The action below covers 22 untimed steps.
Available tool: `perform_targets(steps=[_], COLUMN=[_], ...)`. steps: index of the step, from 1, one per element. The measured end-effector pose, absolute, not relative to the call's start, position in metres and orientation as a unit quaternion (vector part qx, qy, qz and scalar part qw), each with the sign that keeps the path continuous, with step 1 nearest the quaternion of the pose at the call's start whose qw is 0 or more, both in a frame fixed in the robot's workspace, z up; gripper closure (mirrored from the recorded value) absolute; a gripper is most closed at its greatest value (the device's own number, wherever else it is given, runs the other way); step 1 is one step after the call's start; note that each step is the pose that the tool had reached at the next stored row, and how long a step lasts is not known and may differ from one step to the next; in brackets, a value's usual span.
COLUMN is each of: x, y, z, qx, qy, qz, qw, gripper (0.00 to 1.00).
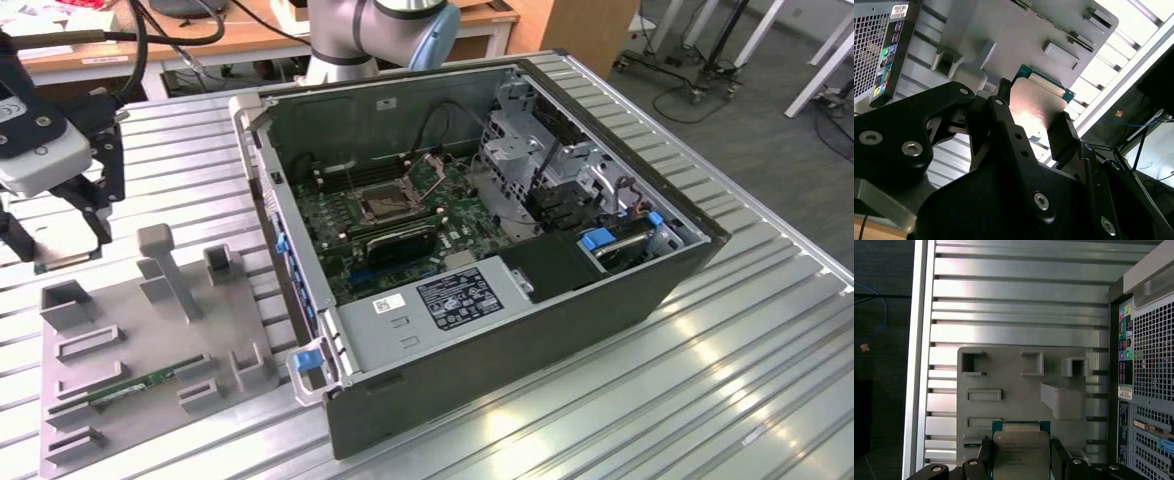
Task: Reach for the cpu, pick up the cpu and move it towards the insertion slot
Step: 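Pick up the cpu and move it towards the insertion slot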
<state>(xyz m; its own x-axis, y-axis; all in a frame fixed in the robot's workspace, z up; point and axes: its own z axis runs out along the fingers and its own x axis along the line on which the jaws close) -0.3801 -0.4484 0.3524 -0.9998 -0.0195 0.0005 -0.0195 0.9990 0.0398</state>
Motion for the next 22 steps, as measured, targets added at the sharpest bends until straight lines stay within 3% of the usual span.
perform_targets(steps=[22], x=[-0.35], y=[-0.448], z=[0.352], qx=[0.01], qy=[-1.0], qz=[-0.02], qw=[0.0], gripper=[0.46])
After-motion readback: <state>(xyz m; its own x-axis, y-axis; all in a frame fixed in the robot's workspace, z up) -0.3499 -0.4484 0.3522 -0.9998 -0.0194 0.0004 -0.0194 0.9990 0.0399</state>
